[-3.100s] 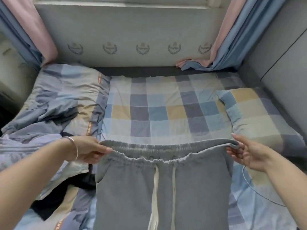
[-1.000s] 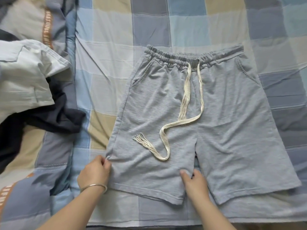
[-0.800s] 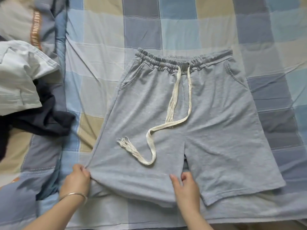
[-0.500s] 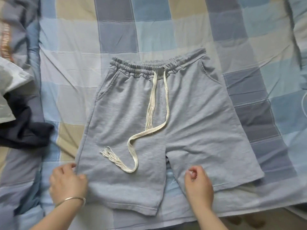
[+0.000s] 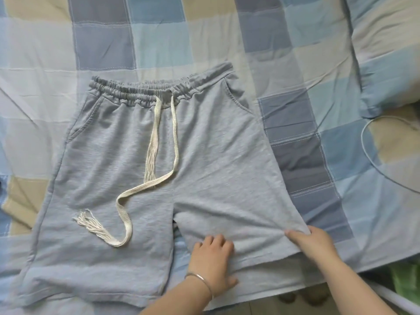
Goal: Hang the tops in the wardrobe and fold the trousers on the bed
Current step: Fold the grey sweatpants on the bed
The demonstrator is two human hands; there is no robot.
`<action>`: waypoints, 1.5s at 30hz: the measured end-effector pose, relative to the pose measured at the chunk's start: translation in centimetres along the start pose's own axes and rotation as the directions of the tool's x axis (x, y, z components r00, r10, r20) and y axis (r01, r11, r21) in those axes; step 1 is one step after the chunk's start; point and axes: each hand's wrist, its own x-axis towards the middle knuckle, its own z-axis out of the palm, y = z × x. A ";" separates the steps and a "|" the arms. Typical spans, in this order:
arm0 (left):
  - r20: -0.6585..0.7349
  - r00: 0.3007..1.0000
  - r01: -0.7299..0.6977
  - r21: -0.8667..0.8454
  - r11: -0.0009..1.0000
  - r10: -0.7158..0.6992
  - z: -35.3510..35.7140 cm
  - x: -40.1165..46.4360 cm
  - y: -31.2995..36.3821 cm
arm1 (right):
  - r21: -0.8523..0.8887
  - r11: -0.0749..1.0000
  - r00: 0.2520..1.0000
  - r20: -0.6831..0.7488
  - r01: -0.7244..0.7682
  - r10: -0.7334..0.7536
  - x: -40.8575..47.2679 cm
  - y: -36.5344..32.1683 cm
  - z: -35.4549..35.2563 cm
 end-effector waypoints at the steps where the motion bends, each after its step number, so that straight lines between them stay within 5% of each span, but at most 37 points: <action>1: 0.025 1.000 0.006 0.010 1.000 -0.007 0.4 0.0 0.2 | 0.091 0.996 1.000 0.019 -0.020 0.019 0.1 0.2 -0.2; 7: -0.163 0.984 -0.057 0.127 0.990 0.077 2.4 -0.2 0.5 | 0.395 0.901 0.961 0.265 -0.180 0.076 2.3 0.2 0.4; 10: -0.139 0.975 -0.146 0.178 0.973 0.172 2.2 -0.9 0.5 | 0.415 0.907 0.994 0.101 -0.076 0.037 2.7 0.5 -0.5; 12: -0.011 0.978 -0.203 0.169 0.965 0.207 2.2 -1.5 0.1 | 0.252 0.968 0.996 -0.094 0.024 0.000 2.4 1.4 -1.5; 15: 0.201 0.941 -0.292 0.079 0.953 0.272 1.9 -1.9 -0.8 | -0.140 0.990 0.989 -0.144 -0.004 -0.016 2.0 2.8 -1.8; 17: 0.290 0.953 -0.041 -0.167 0.985 0.089 1.0 -1.2 -1.0 | -0.137 0.990 0.988 -0.149 0.020 -0.041 1.8 2.7 -0.8; 19: 0.246 0.957 0.267 -0.525 0.808 -0.156 -1.1 0.4 -0.2 | -0.027 0.987 0.980 -0.114 0.158 -0.160 1.1 1.2 0.6; 21: 0.226 0.943 0.325 -0.791 0.519 -0.245 -3.9 2.6 1.4 | 0.059 0.940 0.942 -0.017 0.335 -0.335 -0.5 -1.2 2.0; 23: 0.293 0.933 0.346 -0.891 0.296 -0.208 -6.5 4.9 3.0 | 0.051 0.881 0.853 0.228 0.471 -0.470 -2.6 -4.2 2.7; 25: 0.275 0.923 0.356 -0.878 0.321 -0.270 -8.4 6.5 3.3 | 0.076 0.874 0.745 0.492 0.479 -0.451 -3.9 -7.2 2.7; 26: 0.227 0.913 0.359 -0.842 0.402 -0.340 -8.9 7.0 2.9 | 0.095 0.888 0.745 0.510 0.449 -0.431 -3.8 -8.7 2.3; 29: 0.047 0.903 0.344 -0.676 0.651 -0.428 -9.1 6.0 1.7 | 0.074 0.904 0.901 0.080 0.421 -0.426 -1.0 -13.5 1.2; 32: -0.053 0.966 0.164 -0.630 0.759 -0.253 -8.0 4.3 1.8 | -0.091 0.927 0.909 -0.179 0.365 -0.376 2.3 -18.9 0.8; 35: 0.076 0.988 0.143 -0.754 0.641 -0.131 -7.2 3.9 0.6 | -0.189 0.938 0.937 -0.144 0.290 -0.318 5.2 -22.6 2.2; 40: 0.254 0.963 0.268 -0.857 0.440 -0.091 -8.7 1.5 -5.5 | 0.043 0.946 0.939 -0.142 0.322 -0.313 4.0 -27.3 4.4; 45: 0.334 0.942 0.325 -0.902 0.285 -0.016 -10.4 -4.8 -14.4 | 0.089 0.791 0.784 -0.238 0.605 -0.573 -4.7 -31.3 9.9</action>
